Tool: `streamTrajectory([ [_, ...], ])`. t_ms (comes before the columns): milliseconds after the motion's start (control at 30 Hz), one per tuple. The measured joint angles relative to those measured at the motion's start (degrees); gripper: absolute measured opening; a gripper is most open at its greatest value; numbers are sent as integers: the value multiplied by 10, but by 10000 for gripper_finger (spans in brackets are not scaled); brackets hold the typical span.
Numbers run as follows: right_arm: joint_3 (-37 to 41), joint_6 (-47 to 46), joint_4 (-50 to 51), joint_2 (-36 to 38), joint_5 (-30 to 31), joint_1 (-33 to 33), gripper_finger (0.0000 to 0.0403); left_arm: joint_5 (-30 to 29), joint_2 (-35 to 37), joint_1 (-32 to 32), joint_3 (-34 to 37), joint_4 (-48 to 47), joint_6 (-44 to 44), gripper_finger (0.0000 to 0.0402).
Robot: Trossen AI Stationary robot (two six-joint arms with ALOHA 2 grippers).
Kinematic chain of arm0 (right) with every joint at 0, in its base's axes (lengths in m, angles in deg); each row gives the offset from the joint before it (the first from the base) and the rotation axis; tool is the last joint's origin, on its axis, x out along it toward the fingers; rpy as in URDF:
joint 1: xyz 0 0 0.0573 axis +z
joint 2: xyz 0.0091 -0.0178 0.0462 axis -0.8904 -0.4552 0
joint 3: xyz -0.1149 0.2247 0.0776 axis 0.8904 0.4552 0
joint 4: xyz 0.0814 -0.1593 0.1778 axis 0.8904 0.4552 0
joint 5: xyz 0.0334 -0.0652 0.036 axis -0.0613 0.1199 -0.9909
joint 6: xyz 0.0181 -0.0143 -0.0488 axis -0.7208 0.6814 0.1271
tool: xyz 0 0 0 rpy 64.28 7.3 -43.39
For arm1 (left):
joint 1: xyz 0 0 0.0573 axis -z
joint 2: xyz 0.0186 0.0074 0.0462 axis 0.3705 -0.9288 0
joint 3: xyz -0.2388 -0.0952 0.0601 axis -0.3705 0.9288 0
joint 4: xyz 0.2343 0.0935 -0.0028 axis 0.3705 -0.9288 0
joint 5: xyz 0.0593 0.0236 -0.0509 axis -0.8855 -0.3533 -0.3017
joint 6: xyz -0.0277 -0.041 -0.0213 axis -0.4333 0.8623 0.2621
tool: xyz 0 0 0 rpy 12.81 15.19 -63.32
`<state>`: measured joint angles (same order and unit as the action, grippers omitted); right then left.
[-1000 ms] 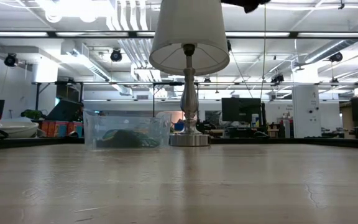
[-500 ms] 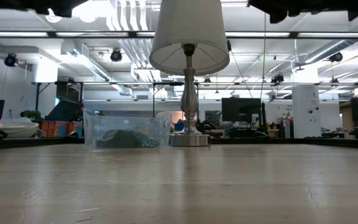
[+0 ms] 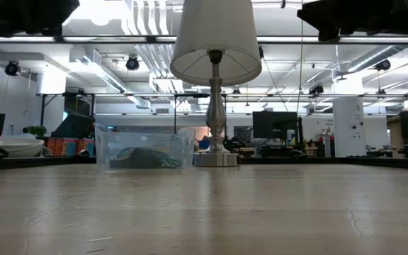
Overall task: Pick and place rubber bands into bin
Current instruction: Return to Home Position
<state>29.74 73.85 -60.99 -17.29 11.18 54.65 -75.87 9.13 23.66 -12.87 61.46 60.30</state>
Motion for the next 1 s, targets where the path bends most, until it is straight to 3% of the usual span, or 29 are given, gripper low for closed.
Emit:
streamTrajectory([
  [433,48,-20,-52,12,2,0,128,4,24,0,65,15,9,118],
  [667,52,-20,-52,14,0,0,128,13,24,0,98,107,-8,118],
  [1000,56,-19,-52,14,0,1,128,16,20,0,111,88,-44,118],
])
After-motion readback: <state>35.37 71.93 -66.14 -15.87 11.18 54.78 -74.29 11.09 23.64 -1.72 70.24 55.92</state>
